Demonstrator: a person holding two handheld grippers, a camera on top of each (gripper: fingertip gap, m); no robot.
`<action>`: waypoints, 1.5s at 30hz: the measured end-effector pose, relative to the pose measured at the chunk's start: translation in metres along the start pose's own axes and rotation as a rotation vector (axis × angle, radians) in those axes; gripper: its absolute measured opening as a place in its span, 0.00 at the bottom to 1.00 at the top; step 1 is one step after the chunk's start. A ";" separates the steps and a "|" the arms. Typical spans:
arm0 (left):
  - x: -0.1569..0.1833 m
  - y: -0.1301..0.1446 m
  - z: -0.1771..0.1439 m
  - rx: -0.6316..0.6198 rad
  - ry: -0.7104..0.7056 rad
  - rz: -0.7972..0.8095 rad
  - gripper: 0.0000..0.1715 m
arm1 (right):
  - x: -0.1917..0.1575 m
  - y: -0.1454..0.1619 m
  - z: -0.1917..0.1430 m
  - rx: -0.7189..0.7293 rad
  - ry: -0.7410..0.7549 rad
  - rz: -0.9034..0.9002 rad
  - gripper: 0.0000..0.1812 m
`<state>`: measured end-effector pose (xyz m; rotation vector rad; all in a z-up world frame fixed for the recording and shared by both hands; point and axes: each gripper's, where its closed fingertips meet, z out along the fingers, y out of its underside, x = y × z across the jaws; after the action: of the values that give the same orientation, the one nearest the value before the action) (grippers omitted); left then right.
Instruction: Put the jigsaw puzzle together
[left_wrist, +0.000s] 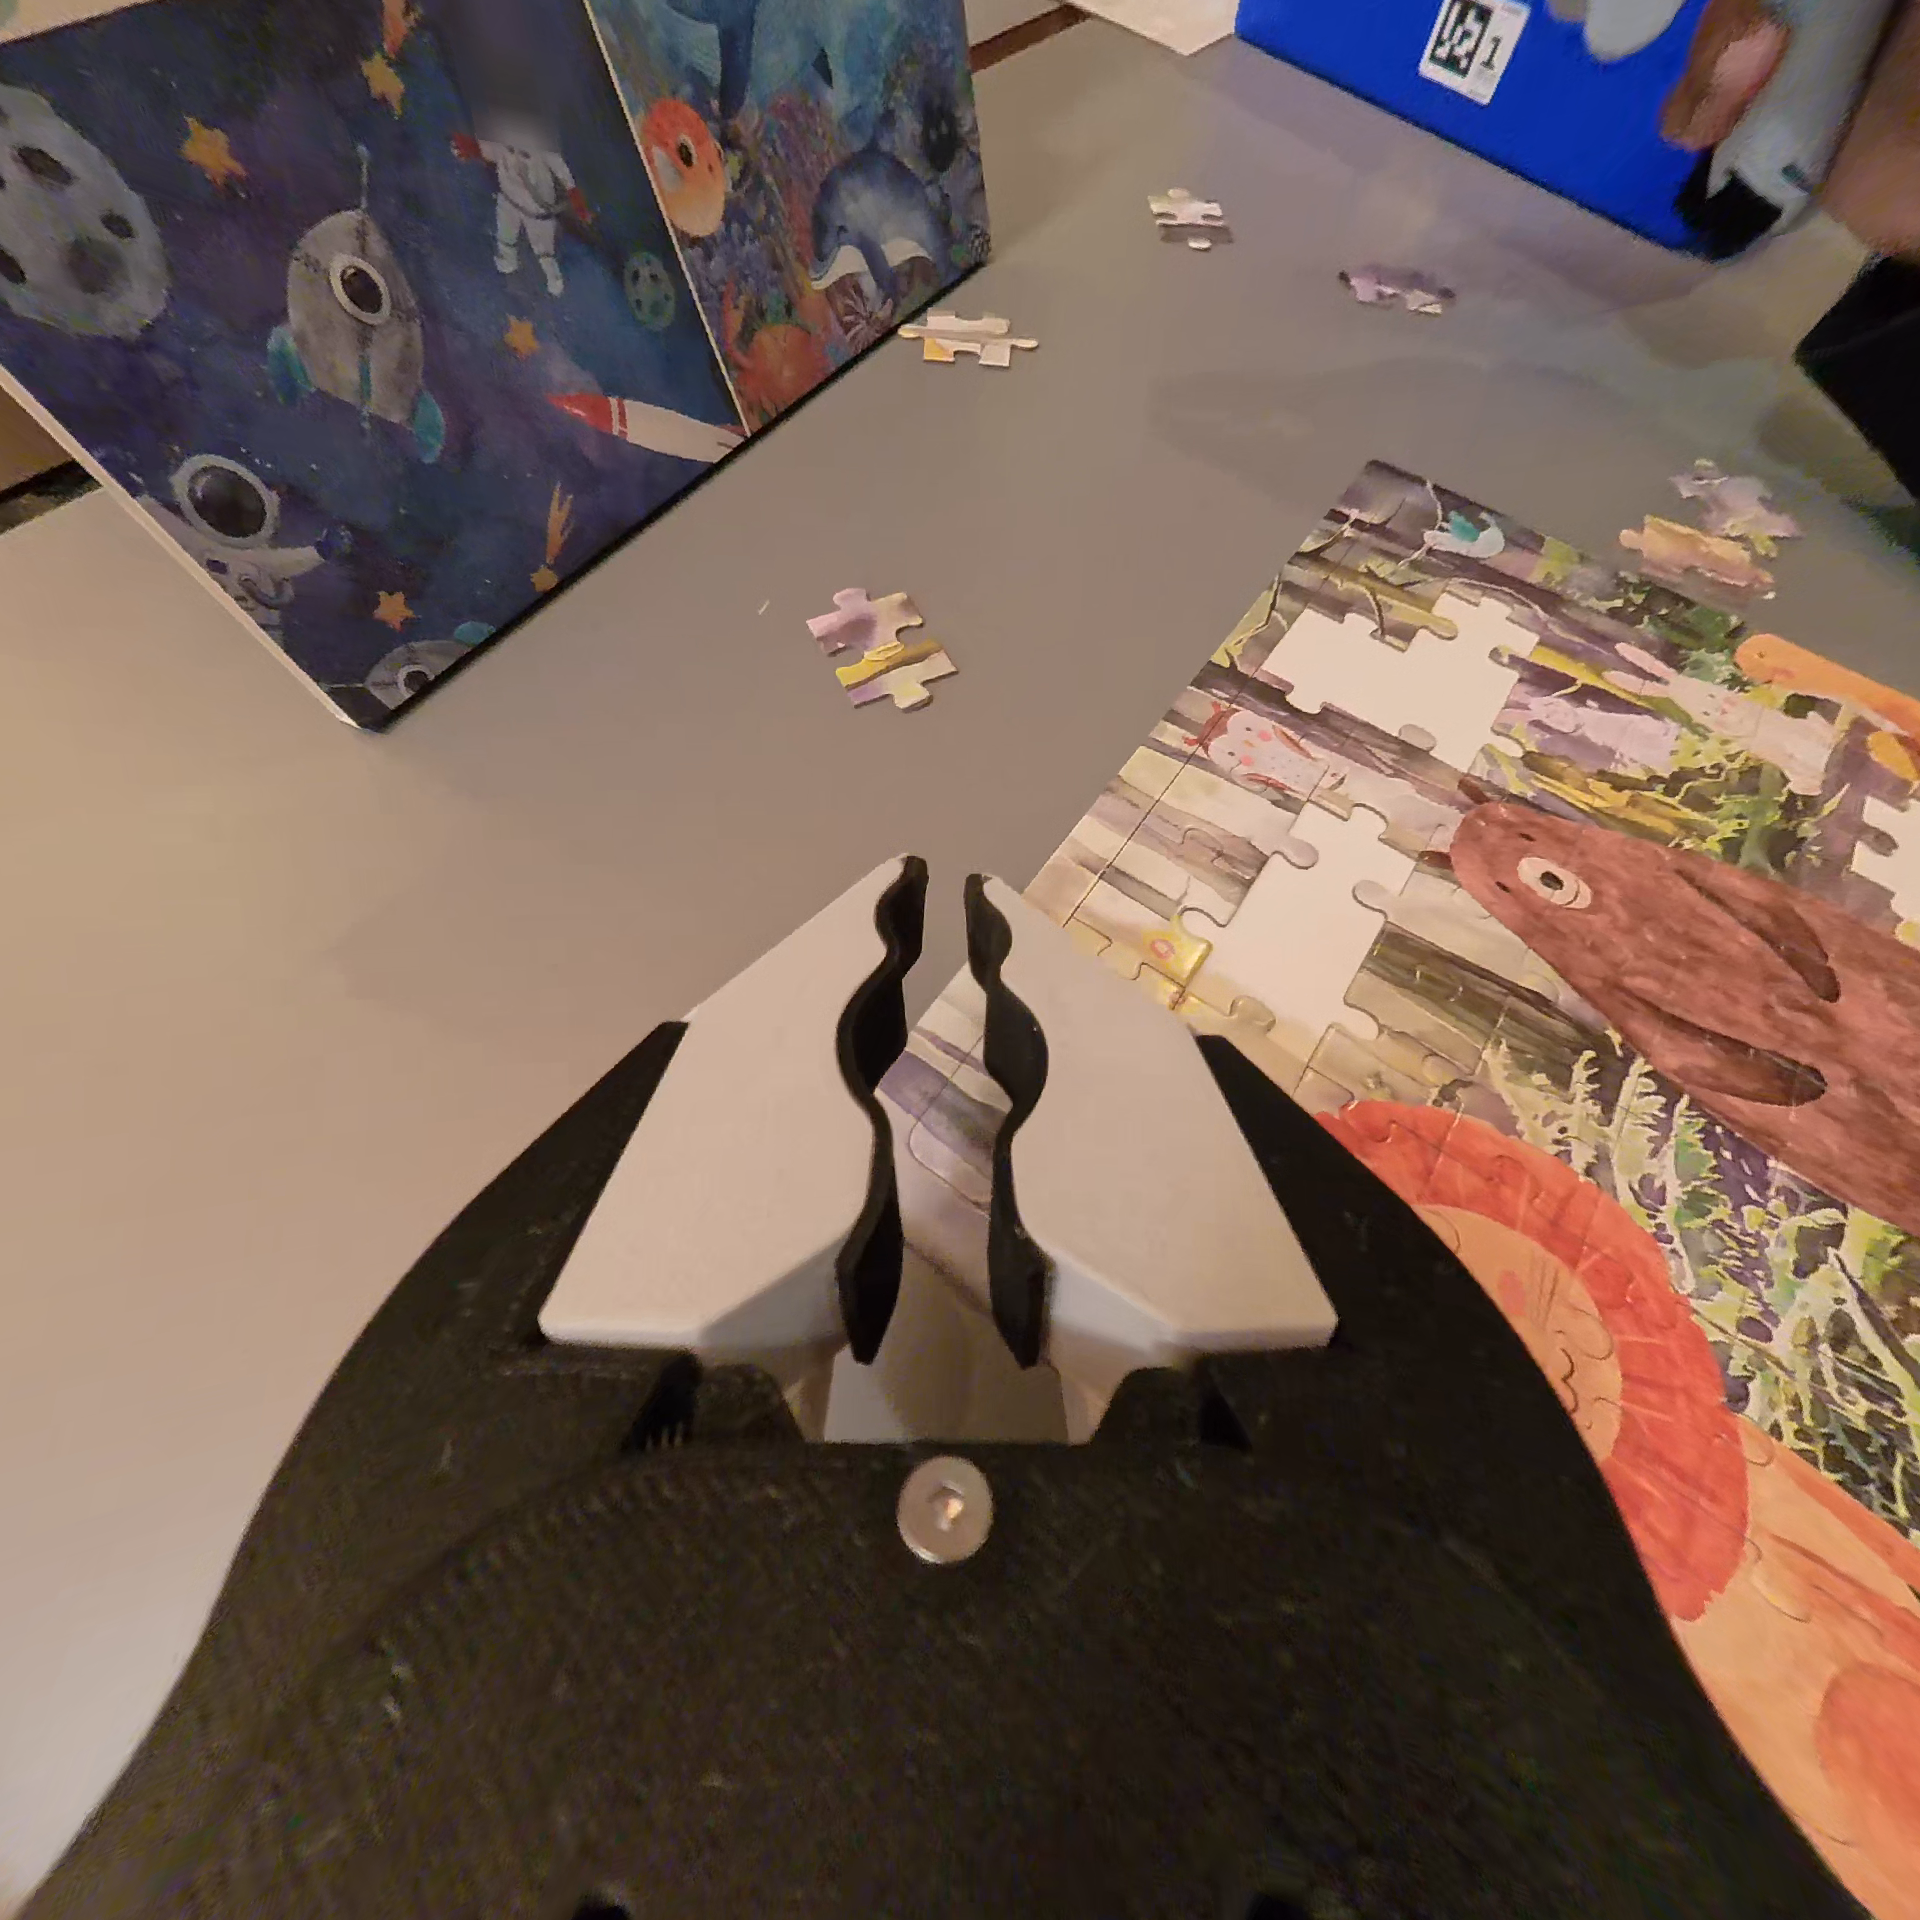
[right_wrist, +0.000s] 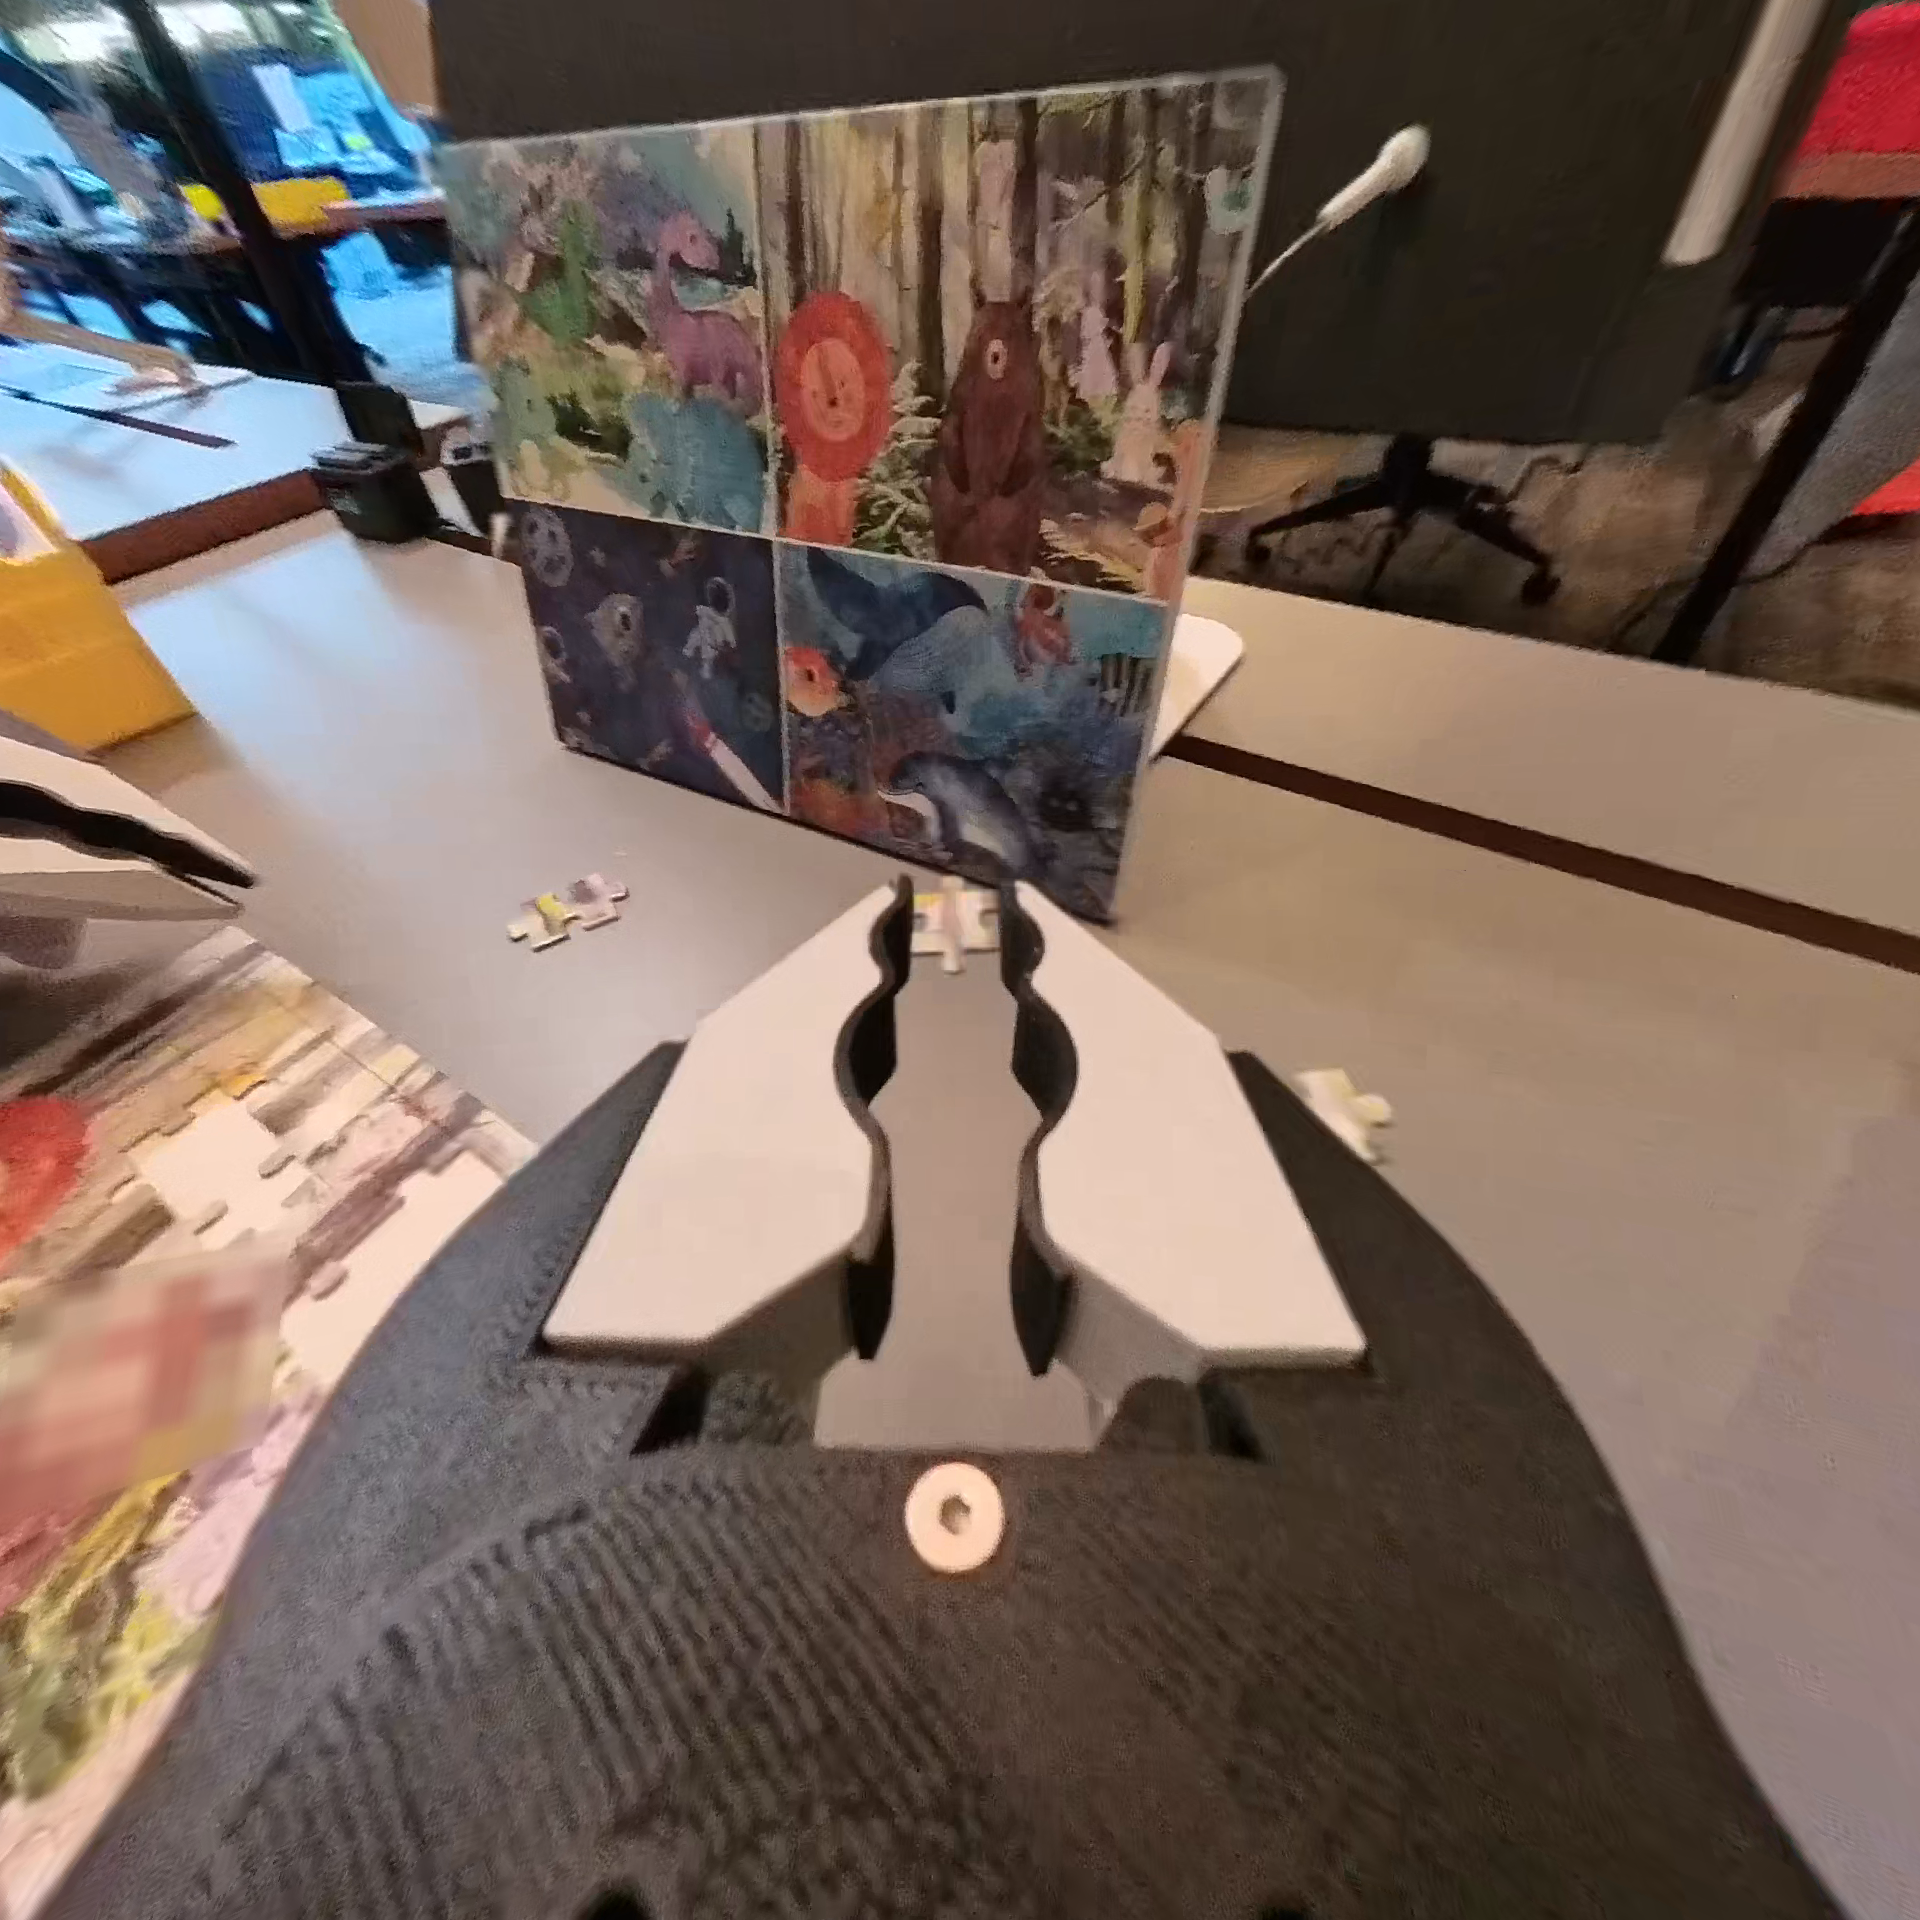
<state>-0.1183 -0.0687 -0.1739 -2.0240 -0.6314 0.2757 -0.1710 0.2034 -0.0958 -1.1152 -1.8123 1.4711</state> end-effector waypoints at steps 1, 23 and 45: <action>0.000 0.000 0.000 0.002 0.001 0.000 0.03 | -0.008 0.006 0.008 -0.016 -0.043 0.033 0.11; -0.004 -0.009 -0.005 0.073 0.046 -0.077 0.04 | -0.016 0.091 0.104 -0.472 -0.049 -0.086 0.10; 0.007 -0.005 -0.001 0.036 0.047 -0.005 0.04 | -0.056 0.087 0.089 -0.457 -0.146 -0.177 0.14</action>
<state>-0.1141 -0.0636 -0.1685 -1.9886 -0.5986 0.2342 -0.1931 0.1150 -0.1977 -1.0352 -2.3620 1.0874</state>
